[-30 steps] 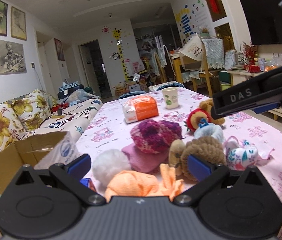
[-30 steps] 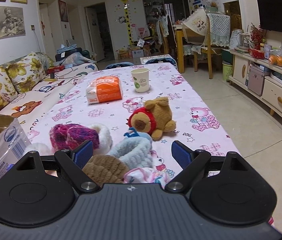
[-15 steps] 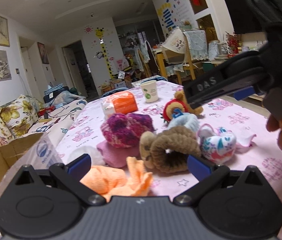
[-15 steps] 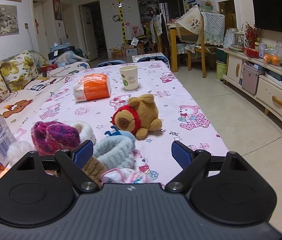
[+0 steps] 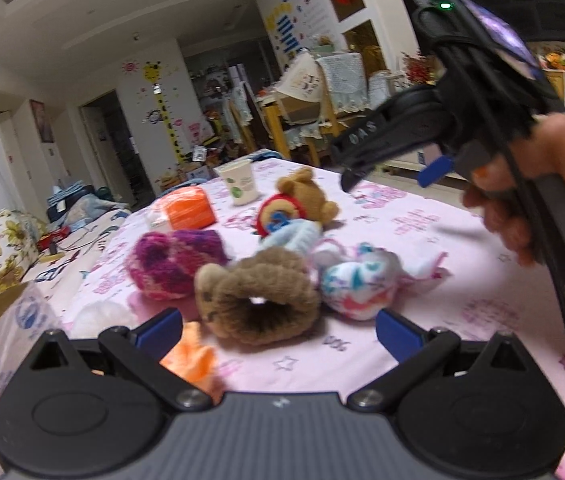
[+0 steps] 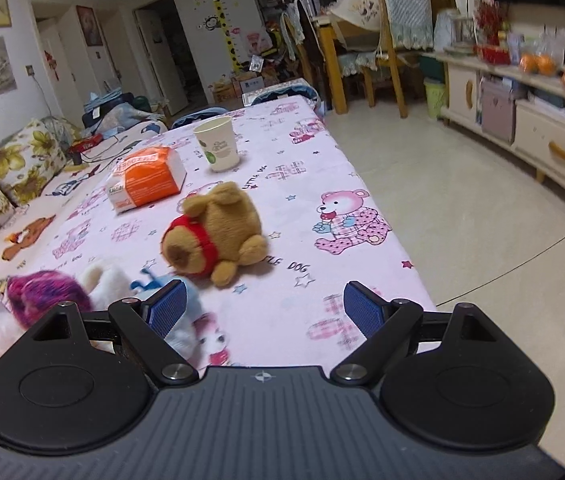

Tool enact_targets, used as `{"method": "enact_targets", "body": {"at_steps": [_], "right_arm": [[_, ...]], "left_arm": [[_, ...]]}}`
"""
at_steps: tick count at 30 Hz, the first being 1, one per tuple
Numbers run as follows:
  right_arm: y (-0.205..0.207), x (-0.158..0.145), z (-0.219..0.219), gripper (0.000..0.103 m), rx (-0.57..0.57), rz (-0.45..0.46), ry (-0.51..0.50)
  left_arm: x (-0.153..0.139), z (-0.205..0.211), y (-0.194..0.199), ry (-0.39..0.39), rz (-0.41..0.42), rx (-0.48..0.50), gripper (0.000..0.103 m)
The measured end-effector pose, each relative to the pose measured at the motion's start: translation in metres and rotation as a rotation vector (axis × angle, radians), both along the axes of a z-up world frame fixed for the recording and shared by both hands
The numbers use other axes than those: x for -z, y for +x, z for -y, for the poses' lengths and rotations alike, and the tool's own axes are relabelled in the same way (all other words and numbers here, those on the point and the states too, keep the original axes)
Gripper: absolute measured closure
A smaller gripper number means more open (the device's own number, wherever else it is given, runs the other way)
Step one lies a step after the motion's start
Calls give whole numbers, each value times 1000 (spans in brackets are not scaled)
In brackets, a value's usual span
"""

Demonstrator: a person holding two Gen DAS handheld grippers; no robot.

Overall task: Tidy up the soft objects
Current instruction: 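Grasp the white floral cloth bundle with the left tool while the right tool grasps the brown teddy bear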

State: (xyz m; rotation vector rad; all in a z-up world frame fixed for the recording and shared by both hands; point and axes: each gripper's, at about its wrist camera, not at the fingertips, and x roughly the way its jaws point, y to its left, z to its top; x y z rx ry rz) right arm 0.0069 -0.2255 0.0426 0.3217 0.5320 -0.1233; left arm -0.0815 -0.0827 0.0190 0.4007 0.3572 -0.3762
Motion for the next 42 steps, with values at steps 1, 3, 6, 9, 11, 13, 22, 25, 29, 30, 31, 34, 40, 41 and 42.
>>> {"method": "enact_targets", "body": {"at_steps": [1,3,6,9,11,13,22,25,29,30,31,34,40,41,42], "right_arm": [[3,2,5,0,-5,2,9],[8,5,14,0,-21,11,29],[17,9,22,0,-44,18,60],[27,13,25,0,-40,15,61],[34,15,29,0,-42,16,87],[39,14,33,0,-49,22,117],[86,15,30,0,-195,39,73],[99,12,20,0,-269,50,14],[112,12,1,0,-323,60,-80],[115,13,0,0,-332,61,-92],[118,15,-3,0,-346,57,-101],[129,23,-13,0,-387,38,-123],[134,24,-20,0,-413,37,-114],[135,24,-21,0,-413,35,-106],[136,24,-21,0,-410,34,-97]], "left_arm": [[2,4,0,5,-7,9,1],[4,12,0,8,-22,27,1],[7,24,0,13,-35,54,1],[8,36,5,7,-48,65,1],[8,42,9,-8,-61,73,3],[6,47,14,-25,-77,84,9],[9,63,43,-90,-163,80,18],[11,66,50,-83,-155,70,18],[13,70,56,-45,-159,57,17],[13,71,56,-31,-157,55,17],[14,73,57,-8,-154,51,17],[16,78,59,30,-148,44,17],[14,80,57,36,-139,28,28],[13,79,57,38,-134,21,35],[13,78,57,39,-129,16,38]]}}
